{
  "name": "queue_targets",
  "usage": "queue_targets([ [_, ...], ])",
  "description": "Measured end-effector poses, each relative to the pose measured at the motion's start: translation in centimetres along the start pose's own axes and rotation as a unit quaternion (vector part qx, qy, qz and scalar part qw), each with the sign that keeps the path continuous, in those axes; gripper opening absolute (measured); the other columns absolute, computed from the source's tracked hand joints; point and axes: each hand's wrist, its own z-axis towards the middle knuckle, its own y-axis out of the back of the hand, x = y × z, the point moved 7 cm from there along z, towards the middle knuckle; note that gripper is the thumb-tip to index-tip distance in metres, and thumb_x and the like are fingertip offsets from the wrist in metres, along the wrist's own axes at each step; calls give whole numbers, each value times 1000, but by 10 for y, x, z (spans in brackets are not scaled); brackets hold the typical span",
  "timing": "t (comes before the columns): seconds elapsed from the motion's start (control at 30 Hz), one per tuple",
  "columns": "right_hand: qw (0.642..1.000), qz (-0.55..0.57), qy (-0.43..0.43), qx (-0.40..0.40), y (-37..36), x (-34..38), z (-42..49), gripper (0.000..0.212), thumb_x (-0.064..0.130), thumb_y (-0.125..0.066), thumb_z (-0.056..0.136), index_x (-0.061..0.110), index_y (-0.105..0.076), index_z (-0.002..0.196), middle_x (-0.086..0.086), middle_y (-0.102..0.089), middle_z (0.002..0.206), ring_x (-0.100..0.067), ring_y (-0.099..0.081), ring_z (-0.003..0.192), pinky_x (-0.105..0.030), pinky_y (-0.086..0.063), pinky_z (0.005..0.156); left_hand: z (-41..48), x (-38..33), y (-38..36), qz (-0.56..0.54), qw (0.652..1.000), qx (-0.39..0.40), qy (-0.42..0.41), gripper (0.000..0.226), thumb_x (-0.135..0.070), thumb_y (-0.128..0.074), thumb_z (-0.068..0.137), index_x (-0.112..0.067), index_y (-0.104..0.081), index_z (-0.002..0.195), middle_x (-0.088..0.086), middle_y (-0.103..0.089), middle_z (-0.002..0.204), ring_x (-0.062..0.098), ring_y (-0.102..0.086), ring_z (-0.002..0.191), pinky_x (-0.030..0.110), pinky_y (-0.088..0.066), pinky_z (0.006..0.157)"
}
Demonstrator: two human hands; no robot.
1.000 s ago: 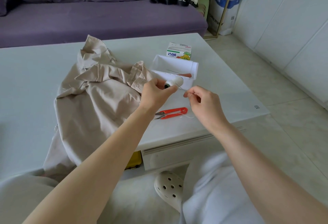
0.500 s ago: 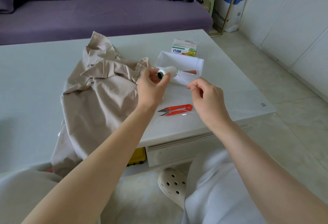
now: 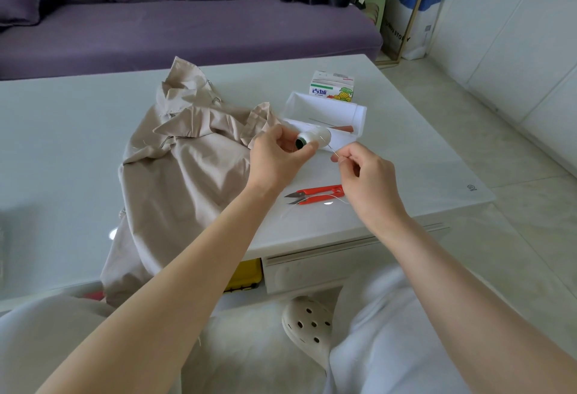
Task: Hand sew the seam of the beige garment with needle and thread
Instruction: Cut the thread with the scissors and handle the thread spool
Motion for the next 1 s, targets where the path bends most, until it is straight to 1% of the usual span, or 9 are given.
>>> queue_targets([
  [0.13,1000,2,3,-5,0,0,-1,18,-1,-49,91,3,-65,87,15,-43,53,1,-47,55,-11,-34,52,-5,-7,-7,58,997,22,-40,29,-18,-77,74,-21,-50,66,-11,-54,61,-1,-48,52,14,-40,59],
  [0.33,1000,21,-5,7,-4,-3,0,17,6,-49,94,5,-65,88,-2,-52,60,-12,-44,55,-17,-33,53,-10,-9,-10,81,995,20,-59,28,-22,-78,74,-23,-51,68,-14,-55,63,-8,-50,53,7,-39,59],
  [0.4,999,30,-9,19,-6,-5,0,16,10,-50,95,6,-64,92,-1,-53,63,-18,-49,61,-16,-34,55,-11,-10,-8,81,994,15,-66,28,-22,-77,75,-25,-50,70,-15,-56,65,-10,-51,55,6,-40,60],
  [0.5,998,0,-23,57,-13,-15,0,15,17,-54,95,9,-61,105,5,-52,68,-12,-51,67,-15,-35,60,-6,-8,2,64,996,-7,-69,23,-19,-75,78,-22,-52,77,-15,-58,72,-4,-55,66,8,-42,67],
  [0.6,980,-112,-3,163,-26,-30,-4,35,18,-59,92,13,-56,126,-1,-54,99,-20,-51,95,-22,-37,83,5,-4,10,55,996,2,-72,17,-17,-71,82,-15,-57,93,-13,-61,82,-1,-59,79,7,-43,72],
  [0.7,940,-209,19,268,-40,-42,-9,48,27,-62,91,20,-49,136,-3,-47,132,-25,-38,118,-29,-30,102,18,-3,6,81,991,55,-86,17,-19,-64,89,-17,-57,103,-10,-61,94,5,-58,94,14,-42,81],
  [0.83,947,-195,17,254,-38,-37,-4,36,28,-66,87,20,-62,121,-4,-53,117,-23,-39,110,-30,-33,95,35,-1,-7,158,979,100,-85,27,-19,-53,96,-8,-51,121,1,-56,108,15,-51,102,24,-40,85],
  [0.9,949,-198,21,243,-35,-36,-3,28,25,-67,87,16,-64,113,-3,-54,109,-22,-41,106,-29,-34,89,43,2,-14,193,973,105,-69,28,-19,-51,97,-8,-50,123,7,-55,108,19,-51,95,28,-40,81],
  [1.0,954,-190,-14,230,-24,-46,-1,20,18,-64,89,10,-62,108,-6,-55,104,-24,-48,101,-32,-38,85,49,8,-21,244,962,111,-47,28,-20,-50,97,-9,-49,122,7,-53,100,27,-51,102,30,-37,78],
])
